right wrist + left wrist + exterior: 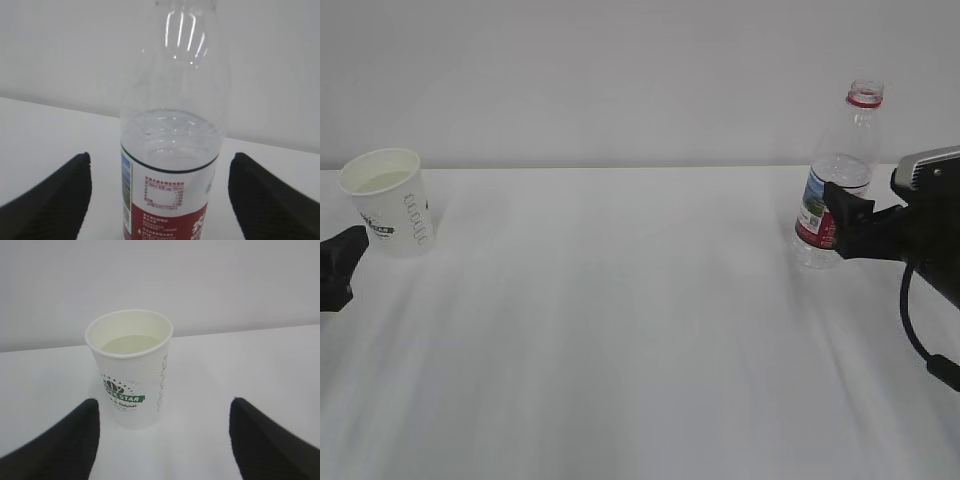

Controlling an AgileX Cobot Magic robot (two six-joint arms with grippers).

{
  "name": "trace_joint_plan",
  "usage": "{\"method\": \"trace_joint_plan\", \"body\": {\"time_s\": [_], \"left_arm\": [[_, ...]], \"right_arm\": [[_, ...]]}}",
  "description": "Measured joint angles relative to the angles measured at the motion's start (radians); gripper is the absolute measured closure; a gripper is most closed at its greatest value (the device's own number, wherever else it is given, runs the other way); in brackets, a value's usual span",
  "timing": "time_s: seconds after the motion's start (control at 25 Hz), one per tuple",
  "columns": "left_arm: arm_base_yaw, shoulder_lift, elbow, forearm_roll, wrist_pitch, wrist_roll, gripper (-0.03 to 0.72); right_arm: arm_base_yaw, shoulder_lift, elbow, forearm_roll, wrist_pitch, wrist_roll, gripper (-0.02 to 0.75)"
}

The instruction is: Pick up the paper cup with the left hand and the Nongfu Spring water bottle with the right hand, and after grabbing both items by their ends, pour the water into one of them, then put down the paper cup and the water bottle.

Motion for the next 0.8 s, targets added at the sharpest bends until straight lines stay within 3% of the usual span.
{"method": "trace_joint_plan", "body": {"time_s": [0.52, 0.8], "left_arm": [[0.0, -0.225, 0.0, -0.061, 0.015, 0.0, 0.101], [0.0, -0.382, -0.024, -0.081, 0.176, 0.0, 0.101]], "right_arm": [[0.0, -0.183, 0.071, 0.029, 0.008, 0.0, 0.108], [0.0, -0.28, 0.076, 0.029, 0.079, 0.0, 0.11]]}}
